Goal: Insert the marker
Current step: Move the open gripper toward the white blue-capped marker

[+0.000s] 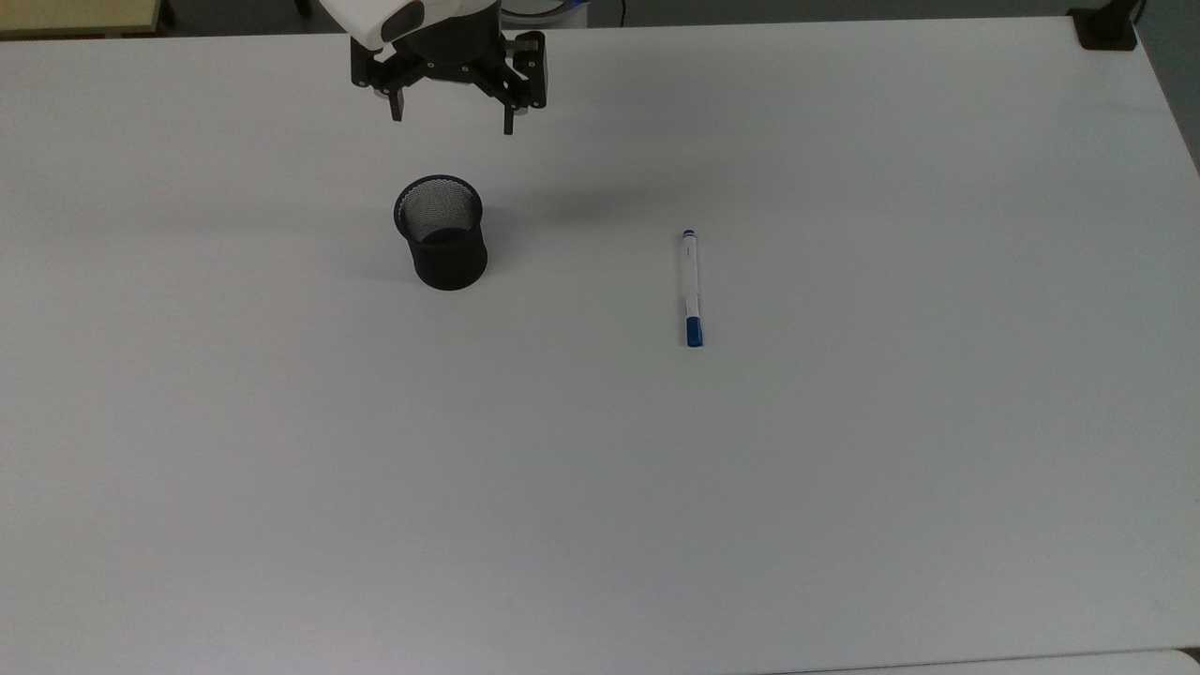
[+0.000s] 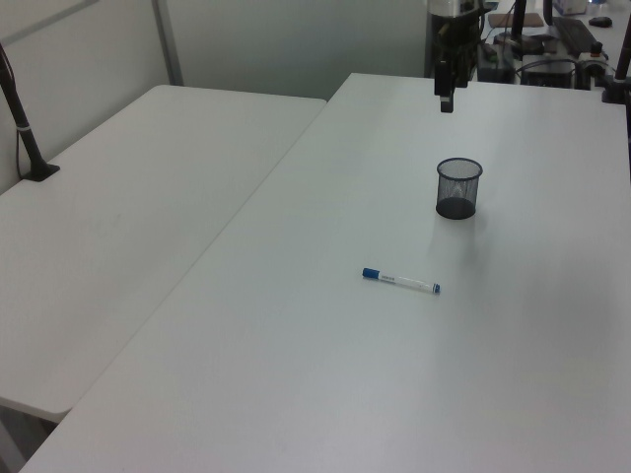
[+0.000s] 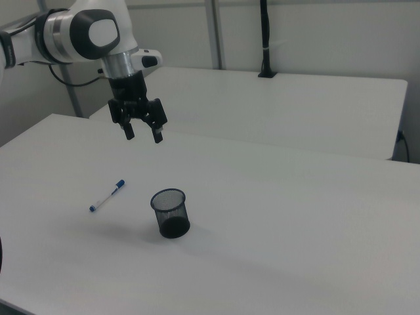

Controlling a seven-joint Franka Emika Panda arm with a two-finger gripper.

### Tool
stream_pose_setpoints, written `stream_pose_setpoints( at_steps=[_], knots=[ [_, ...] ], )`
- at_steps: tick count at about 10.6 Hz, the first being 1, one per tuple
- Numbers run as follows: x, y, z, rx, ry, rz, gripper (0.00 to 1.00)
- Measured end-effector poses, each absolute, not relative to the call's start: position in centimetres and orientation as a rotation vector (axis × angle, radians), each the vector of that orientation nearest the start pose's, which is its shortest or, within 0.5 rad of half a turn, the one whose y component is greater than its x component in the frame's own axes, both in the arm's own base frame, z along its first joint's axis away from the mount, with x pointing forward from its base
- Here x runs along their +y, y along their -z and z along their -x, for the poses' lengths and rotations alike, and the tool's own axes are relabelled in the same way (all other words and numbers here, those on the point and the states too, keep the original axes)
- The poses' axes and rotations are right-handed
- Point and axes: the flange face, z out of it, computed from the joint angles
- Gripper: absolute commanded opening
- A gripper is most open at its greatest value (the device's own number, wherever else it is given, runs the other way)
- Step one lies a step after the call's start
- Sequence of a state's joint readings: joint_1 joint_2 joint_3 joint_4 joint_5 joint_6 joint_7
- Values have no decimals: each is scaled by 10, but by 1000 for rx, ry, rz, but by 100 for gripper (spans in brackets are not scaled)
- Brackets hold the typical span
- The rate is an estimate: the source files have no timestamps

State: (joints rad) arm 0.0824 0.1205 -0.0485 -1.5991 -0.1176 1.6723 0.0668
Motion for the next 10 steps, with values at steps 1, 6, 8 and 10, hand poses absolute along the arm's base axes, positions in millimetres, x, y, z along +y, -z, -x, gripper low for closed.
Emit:
stream_pose_setpoints(
  at_steps=[1, 6, 8, 10],
  knots=[
    [13, -551, -595, 21, -66, 3265, 100],
    [13, -554, -599, 19, -10, 3264, 100],
    [13, -553, -599, 19, -11, 3264, 100],
    [13, -553, -599, 18, -13, 3264, 100]
  ],
)
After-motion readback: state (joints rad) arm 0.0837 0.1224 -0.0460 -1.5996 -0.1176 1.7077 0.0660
